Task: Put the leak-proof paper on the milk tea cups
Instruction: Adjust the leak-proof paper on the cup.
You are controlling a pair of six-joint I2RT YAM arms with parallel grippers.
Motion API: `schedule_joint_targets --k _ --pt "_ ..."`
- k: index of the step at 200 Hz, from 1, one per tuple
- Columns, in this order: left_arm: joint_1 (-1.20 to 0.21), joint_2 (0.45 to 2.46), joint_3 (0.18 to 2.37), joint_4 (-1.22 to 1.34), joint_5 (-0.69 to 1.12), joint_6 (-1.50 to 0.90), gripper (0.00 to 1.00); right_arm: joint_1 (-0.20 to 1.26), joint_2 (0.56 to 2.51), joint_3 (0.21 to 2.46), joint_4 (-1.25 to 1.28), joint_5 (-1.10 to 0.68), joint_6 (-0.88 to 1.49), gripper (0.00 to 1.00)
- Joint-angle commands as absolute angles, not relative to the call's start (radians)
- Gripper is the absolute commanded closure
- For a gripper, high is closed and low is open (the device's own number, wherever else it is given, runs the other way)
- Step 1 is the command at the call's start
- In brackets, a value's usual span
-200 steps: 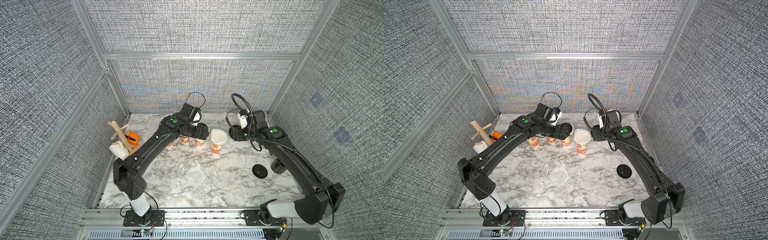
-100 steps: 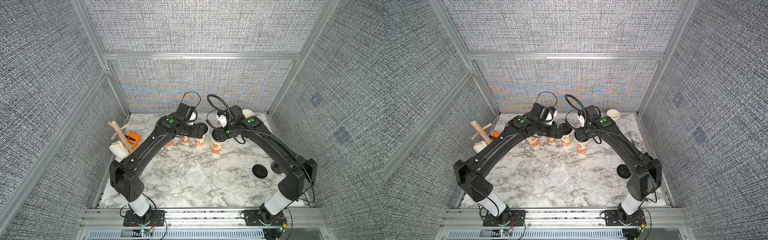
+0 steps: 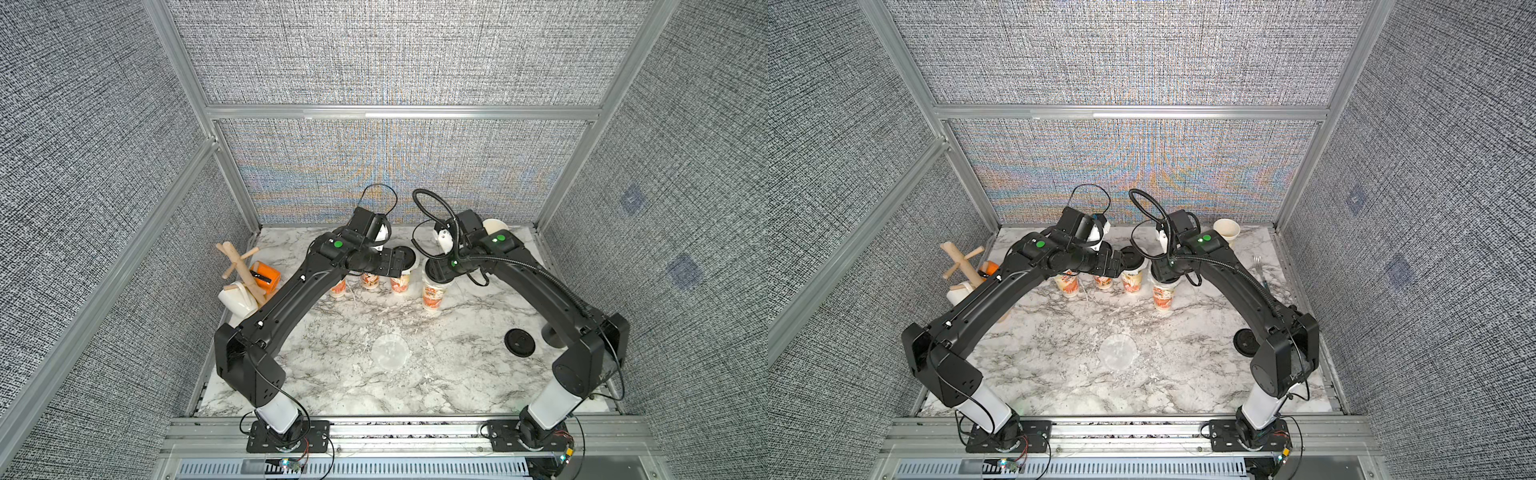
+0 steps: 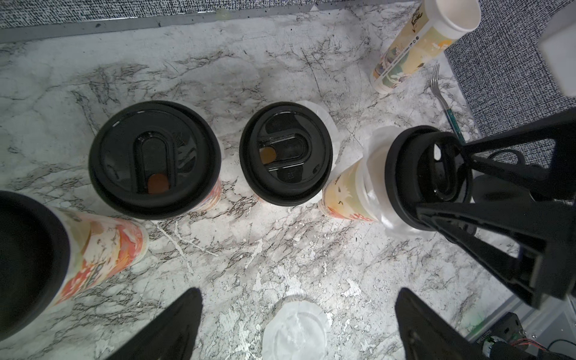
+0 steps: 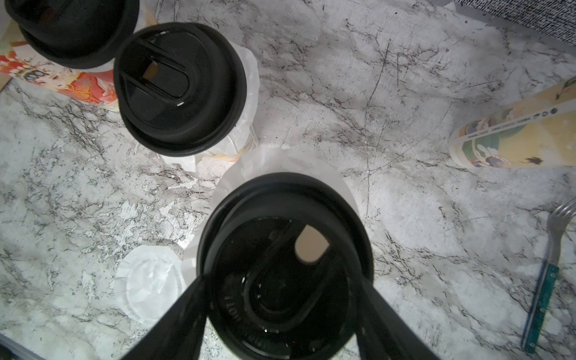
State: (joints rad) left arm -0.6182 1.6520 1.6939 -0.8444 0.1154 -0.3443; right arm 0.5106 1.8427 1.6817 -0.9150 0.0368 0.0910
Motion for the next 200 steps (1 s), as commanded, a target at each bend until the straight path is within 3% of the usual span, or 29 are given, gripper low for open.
schedule_joint_targets --k 1,200 --pt "-0.615 1.645 1.693 -0.841 0.117 -0.340 0.02 0.512 1.844 1.683 -0.904 0.041 0.080 0.37" --pt "-0.603 1.637 1.683 -0.847 0.122 -0.337 0.02 0.523 1.884 1.716 -0.919 0.055 0.080 0.38"
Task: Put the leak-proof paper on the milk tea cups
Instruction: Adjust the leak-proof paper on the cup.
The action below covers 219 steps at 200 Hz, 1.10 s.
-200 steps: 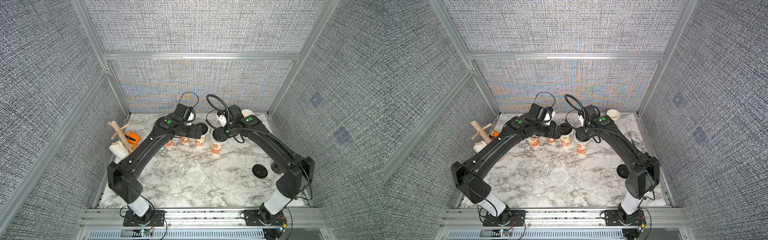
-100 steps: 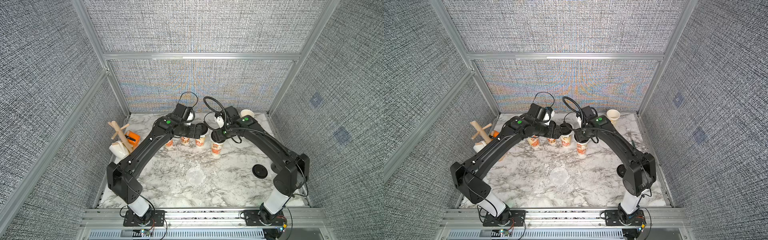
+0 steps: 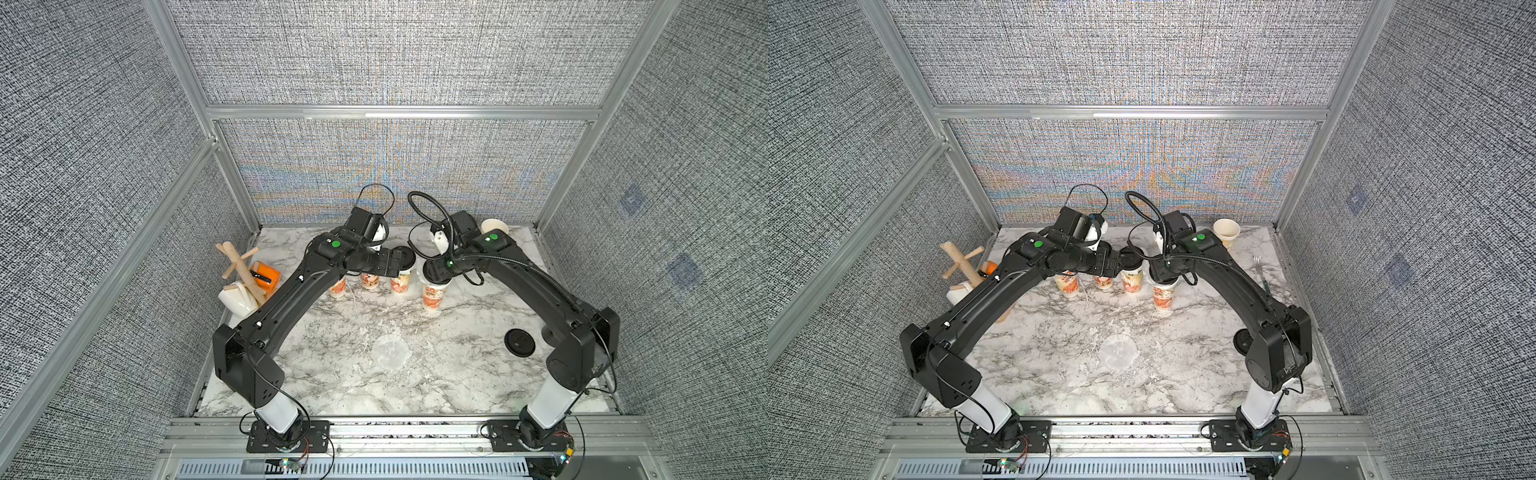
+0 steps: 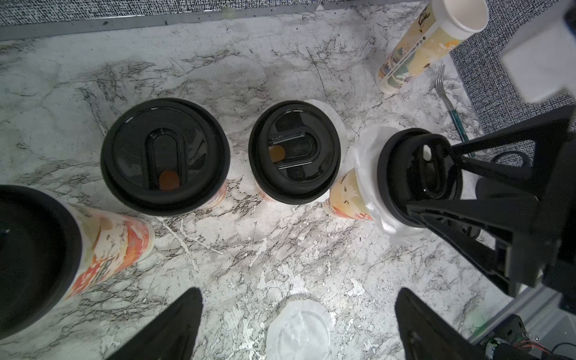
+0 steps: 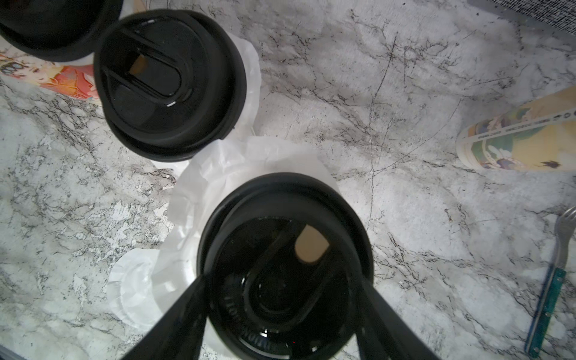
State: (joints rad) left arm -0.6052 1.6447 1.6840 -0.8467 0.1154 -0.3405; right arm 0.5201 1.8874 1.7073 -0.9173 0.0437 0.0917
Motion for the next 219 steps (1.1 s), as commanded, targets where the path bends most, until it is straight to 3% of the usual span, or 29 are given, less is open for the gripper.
schedule_joint_targets --k 1,57,105,154,219 --pt "-0.603 1.638 1.683 -0.847 0.122 -0.337 0.02 0.523 1.885 1.716 -0.919 0.055 0.081 0.38" --pt "-0.603 1.660 1.672 -0.814 0.225 -0.311 0.04 0.523 1.861 1.696 -0.913 0.065 0.089 0.38" --pt "-0.616 1.737 1.696 -0.771 0.378 -0.326 0.25 0.474 1.690 1.596 -0.853 0.074 0.140 0.39" --pt "-0.654 1.841 1.789 -0.781 0.394 -0.327 0.29 0.347 1.488 1.387 -0.772 0.010 0.163 0.39" --pt "-0.683 1.981 1.923 -0.825 0.365 -0.331 0.32 0.281 1.395 1.268 -0.746 -0.025 0.147 0.40"
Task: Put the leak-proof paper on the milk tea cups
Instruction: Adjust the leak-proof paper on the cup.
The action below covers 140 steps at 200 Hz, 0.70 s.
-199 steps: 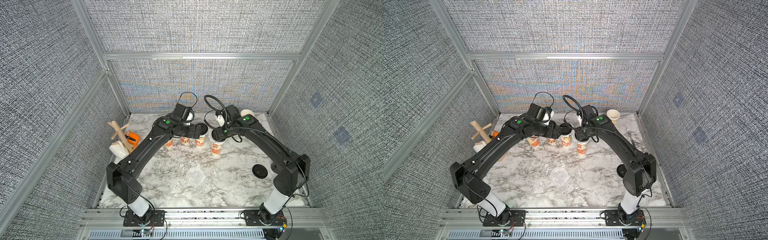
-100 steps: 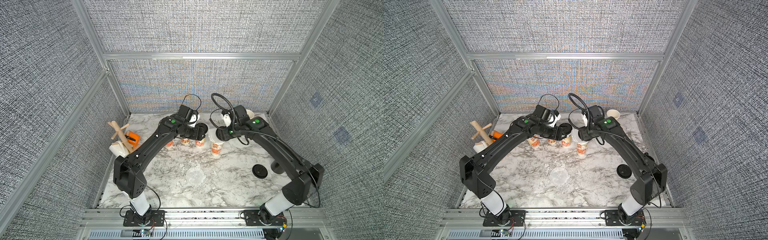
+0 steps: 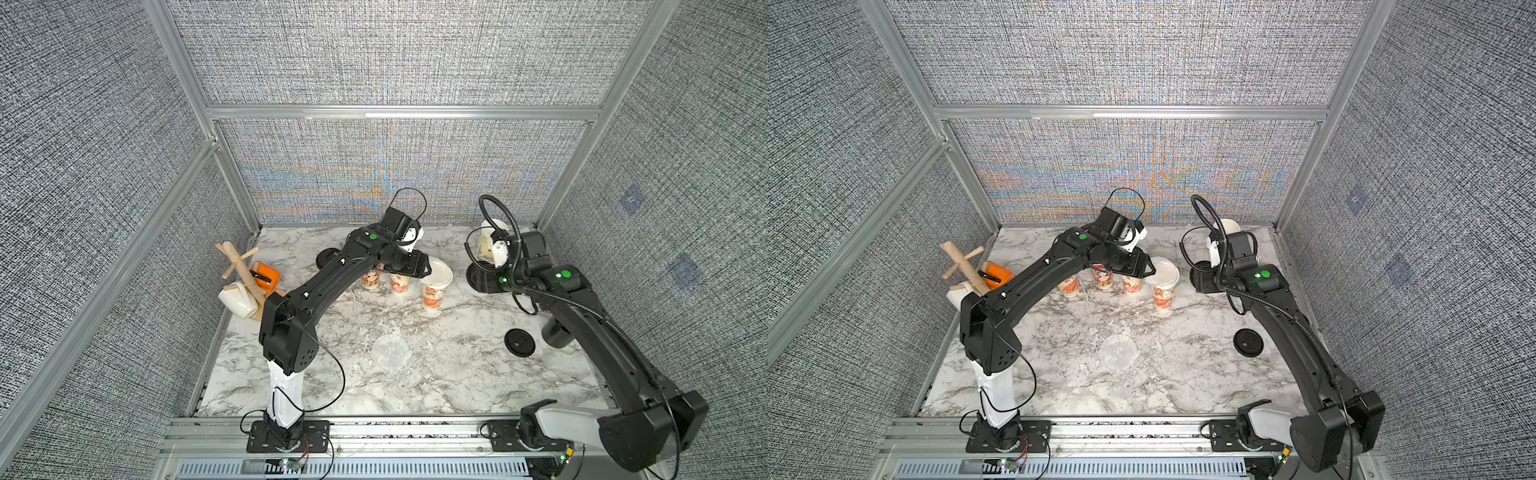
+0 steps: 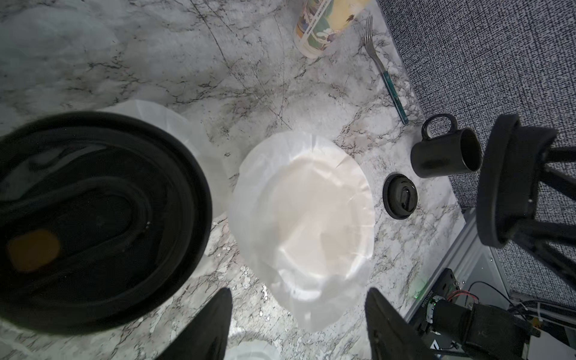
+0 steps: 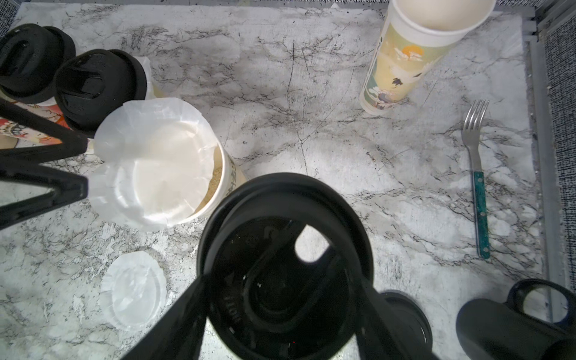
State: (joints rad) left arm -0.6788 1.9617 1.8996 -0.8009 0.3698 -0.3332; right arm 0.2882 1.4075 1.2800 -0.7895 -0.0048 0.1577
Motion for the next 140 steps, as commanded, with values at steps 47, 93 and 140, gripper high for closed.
schedule_joint_targets --k 47,93,140 --pt "-0.689 2.018 1.932 -0.831 0.357 -0.335 0.40 0.267 1.375 1.250 -0.742 -0.035 0.141 0.40" --pt "-0.692 2.030 1.936 -0.833 0.348 -0.336 0.54 0.262 1.359 1.247 -0.747 -0.037 0.140 0.40" --pt "-0.693 2.013 1.935 -0.830 0.334 -0.339 0.71 0.261 1.353 1.248 -0.748 -0.038 0.140 0.40"
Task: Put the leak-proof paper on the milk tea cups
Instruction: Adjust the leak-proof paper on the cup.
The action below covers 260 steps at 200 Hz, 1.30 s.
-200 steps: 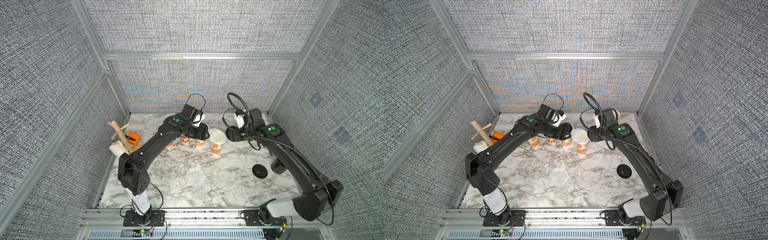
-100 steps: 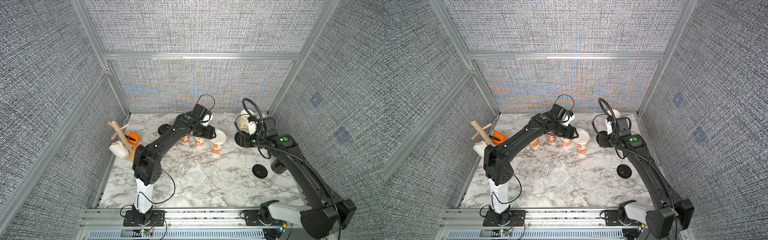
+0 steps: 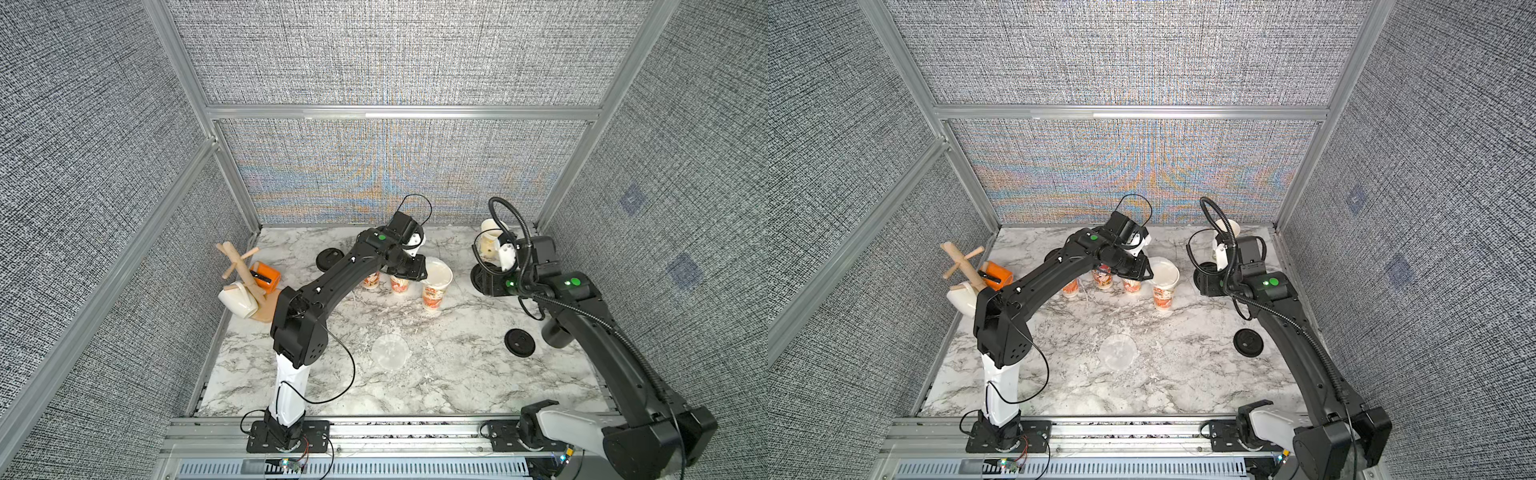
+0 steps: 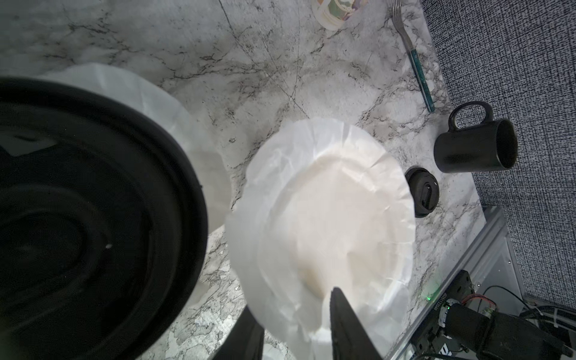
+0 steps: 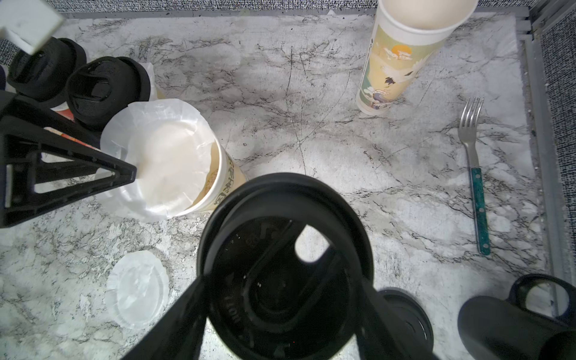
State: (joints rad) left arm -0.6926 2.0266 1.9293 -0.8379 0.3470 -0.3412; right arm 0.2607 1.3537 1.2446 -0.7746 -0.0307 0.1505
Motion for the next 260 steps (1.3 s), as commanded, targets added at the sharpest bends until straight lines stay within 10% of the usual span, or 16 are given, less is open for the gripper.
schedule_joint_targets --k 1,57,260 --pt "-0.693 2.013 1.935 -0.831 0.334 -0.339 0.72 0.260 1.353 1.247 -0.747 -0.038 0.140 0.40" --pt "-0.696 2.010 1.948 -0.830 0.346 -0.345 1.00 0.259 1.352 1.239 -0.740 -0.044 0.140 0.41" --pt "-0.706 2.106 2.093 -0.908 0.320 -0.316 0.87 0.260 1.352 1.232 -0.728 -0.063 0.139 0.41"
